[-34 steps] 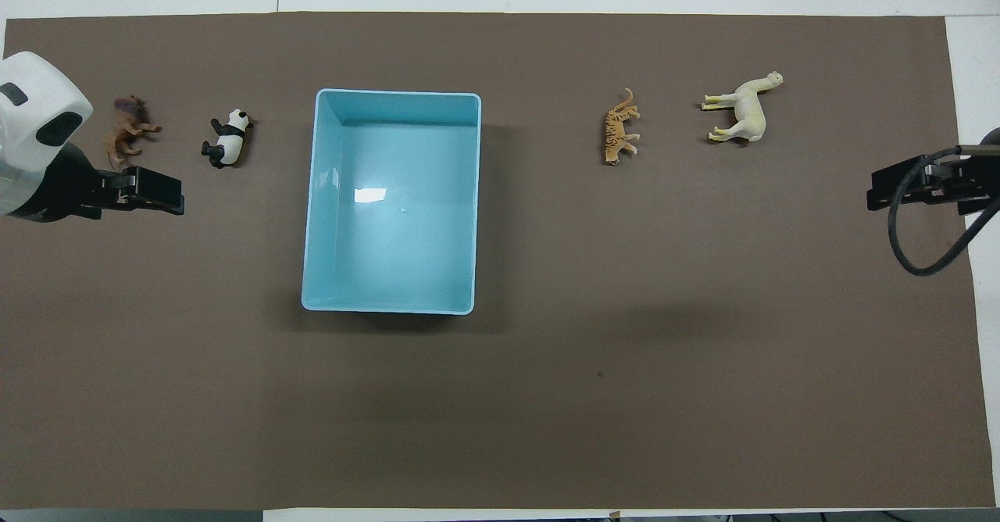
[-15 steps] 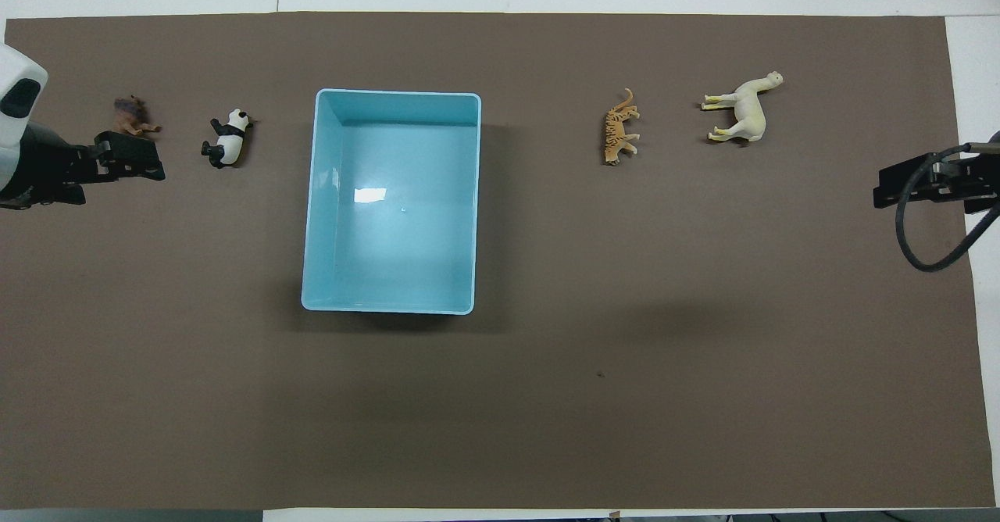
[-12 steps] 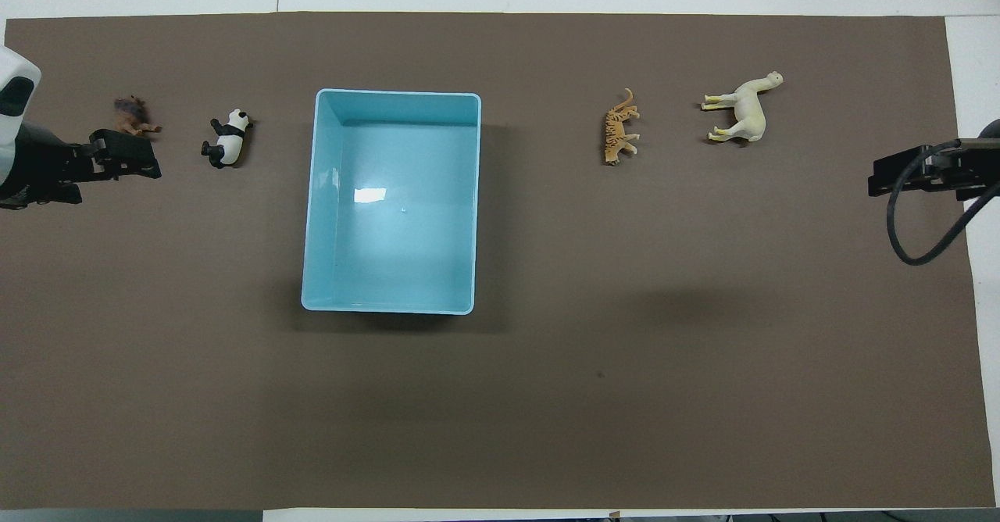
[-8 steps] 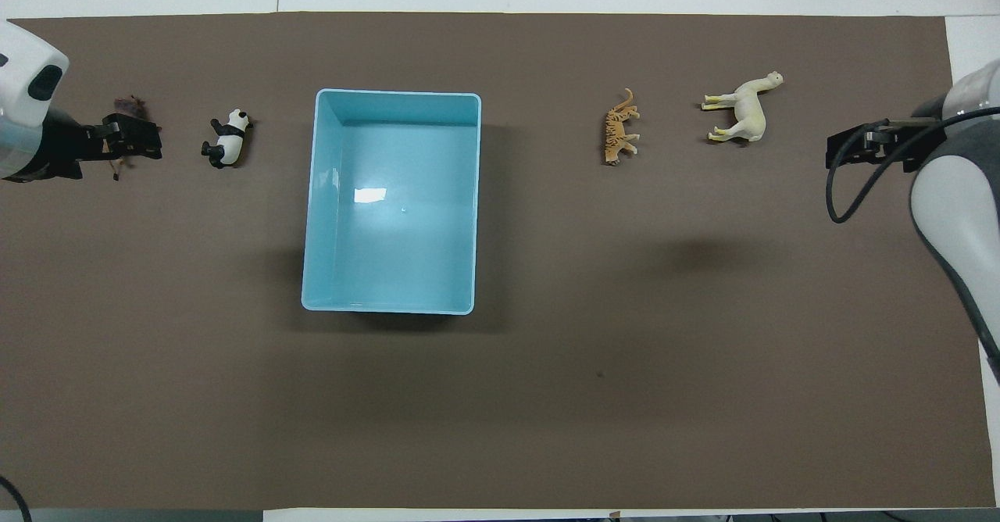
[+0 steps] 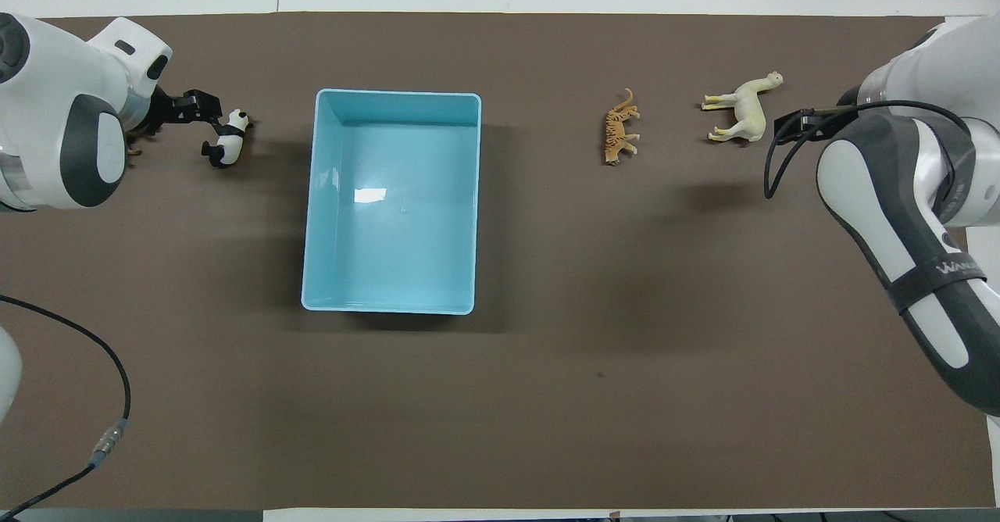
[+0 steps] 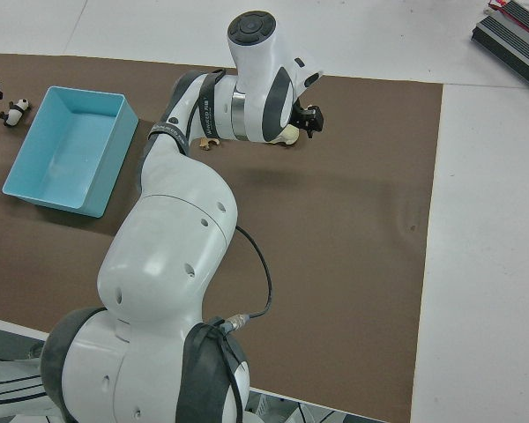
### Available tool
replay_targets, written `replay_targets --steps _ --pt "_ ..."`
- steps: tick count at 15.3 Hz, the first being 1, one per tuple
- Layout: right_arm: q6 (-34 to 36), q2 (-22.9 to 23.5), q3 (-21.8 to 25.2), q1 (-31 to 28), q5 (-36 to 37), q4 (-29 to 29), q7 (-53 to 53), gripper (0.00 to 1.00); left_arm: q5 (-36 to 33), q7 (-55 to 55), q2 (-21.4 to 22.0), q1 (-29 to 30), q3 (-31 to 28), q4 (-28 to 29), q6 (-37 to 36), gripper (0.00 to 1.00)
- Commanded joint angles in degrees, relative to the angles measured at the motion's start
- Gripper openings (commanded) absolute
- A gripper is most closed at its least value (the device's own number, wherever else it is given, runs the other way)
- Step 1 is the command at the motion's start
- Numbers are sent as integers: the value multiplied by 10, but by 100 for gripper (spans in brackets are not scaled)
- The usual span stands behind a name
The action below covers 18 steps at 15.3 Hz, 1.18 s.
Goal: Put all toys into storage box
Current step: 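Grasp the panda with the left gripper while the right gripper reaches the horse, then lift the panda toward the box while the right gripper grasps the horse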
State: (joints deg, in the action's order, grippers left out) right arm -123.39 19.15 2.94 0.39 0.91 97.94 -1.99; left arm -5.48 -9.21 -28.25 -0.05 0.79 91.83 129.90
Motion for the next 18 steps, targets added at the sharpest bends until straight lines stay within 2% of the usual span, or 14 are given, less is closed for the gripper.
replay_targets --steps 1,7,10,13,14,15,16,17,18 --pt "-29 49 -4 -6 1 -32 -25 100 -13 62 -7 9 3 3 22 100" --pt "-70 101 -9 6 3 -56 -52 100 -15 94 0 -4 3 62 39 100" --pt "-68 124 -9 10 2 -84 -62 100 -15 96 8 -5 3 111 83 100" --pt "-63 130 -8 23 6 -87 -63 100 -14 96 9 -7 3 113 83 100" --pt "-67 136 -9 21 11 -92 -64 100 -9 91 9 -7 3 109 79 90" --pt "-68 143 -9 21 14 -100 -66 100 -6 85 9 -7 3 107 77 59" --pt "-68 151 -9 22 14 -109 -66 100 -6 76 9 -7 4 105 72 41" --pt "-69 161 -9 21 14 -116 -66 100 -5 75 8 -7 4 102 72 39" --pt "-70 169 -9 19 14 -123 -66 100 2 75 7 -6 4 96 70 32"
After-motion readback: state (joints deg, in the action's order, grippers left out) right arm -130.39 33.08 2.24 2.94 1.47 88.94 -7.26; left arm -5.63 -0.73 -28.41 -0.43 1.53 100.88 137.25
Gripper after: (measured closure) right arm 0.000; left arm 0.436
